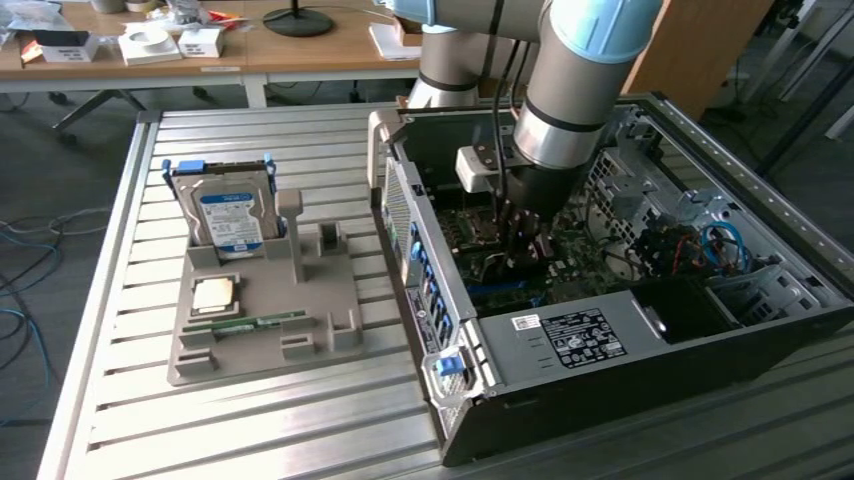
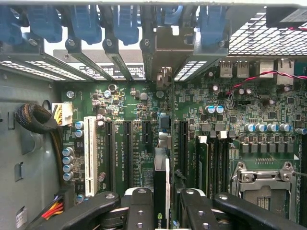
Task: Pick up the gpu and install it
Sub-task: 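Insert the gpu into the slot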
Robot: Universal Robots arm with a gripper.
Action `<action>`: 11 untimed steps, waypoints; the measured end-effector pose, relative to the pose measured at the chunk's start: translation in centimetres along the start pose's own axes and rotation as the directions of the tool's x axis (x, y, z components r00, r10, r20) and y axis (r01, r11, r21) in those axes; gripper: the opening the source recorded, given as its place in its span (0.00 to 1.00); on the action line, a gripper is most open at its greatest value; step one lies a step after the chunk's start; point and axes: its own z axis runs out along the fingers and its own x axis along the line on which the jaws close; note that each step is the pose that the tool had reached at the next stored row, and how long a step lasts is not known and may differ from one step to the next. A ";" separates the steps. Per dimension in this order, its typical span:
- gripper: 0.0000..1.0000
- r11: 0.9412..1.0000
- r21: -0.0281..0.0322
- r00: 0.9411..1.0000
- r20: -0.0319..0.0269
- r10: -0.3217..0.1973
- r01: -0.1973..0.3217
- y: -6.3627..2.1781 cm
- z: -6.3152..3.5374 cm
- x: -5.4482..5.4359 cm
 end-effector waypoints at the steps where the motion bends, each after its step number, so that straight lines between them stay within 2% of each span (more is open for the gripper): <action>1: 0.26 1.000 0.000 1.000 0.000 0.000 0.000 0.00 0.00 0.0; 5: 0.27 1.000 0.000 1.000 0.000 0.000 0.000 0.01 0.00 0.0; 6: 0.34 1.000 0.000 1.000 0.000 0.000 0.000 0.01 0.00 0.0; 11: 0.34 1.000 0.000 1.000 0.000 0.000 0.000 0.01 -0.20 0.0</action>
